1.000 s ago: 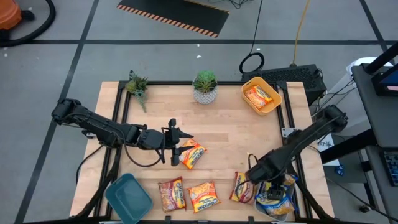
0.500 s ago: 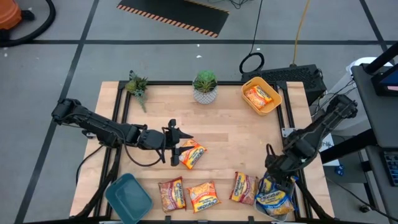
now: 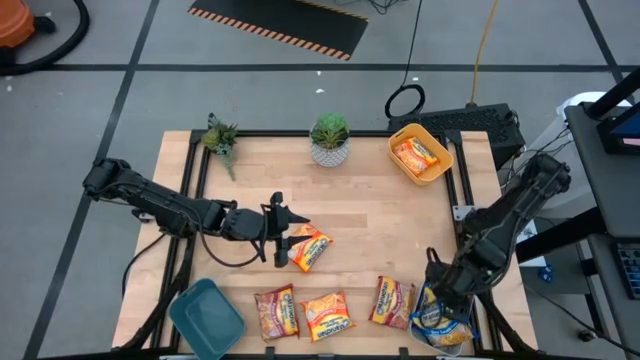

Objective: Sort Maruchan noodles
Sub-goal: Put the blue noodle pack into the gray bin

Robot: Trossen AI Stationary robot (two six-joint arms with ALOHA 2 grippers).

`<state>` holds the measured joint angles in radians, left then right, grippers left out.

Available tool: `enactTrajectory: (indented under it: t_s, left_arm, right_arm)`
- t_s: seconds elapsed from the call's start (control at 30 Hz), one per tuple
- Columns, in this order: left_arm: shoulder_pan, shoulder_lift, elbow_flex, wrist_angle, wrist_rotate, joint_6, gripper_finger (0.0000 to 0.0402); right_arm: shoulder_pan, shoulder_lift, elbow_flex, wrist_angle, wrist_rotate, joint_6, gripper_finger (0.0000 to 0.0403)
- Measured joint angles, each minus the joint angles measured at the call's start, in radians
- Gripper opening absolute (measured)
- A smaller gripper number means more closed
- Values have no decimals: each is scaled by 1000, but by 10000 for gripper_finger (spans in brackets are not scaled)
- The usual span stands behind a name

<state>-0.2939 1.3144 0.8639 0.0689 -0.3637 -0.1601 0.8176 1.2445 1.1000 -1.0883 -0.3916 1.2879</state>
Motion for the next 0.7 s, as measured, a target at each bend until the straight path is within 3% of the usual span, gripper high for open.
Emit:
enactTrajectory:
  t_s: [0.3, 0.57, 0.7]
  left_arm:
    - [1, 0, 0, 0, 0, 0, 202]
    - [1, 0, 0, 2, 0, -1, 202]
    - [1, 0, 0, 2, 0, -1, 202]
  right_arm:
    - [42, 63, 0, 1, -2, 12, 150]
    - [56, 69, 0, -7, -10, -50, 12]
    - [54, 69, 0, -24, -29, -85, 11]
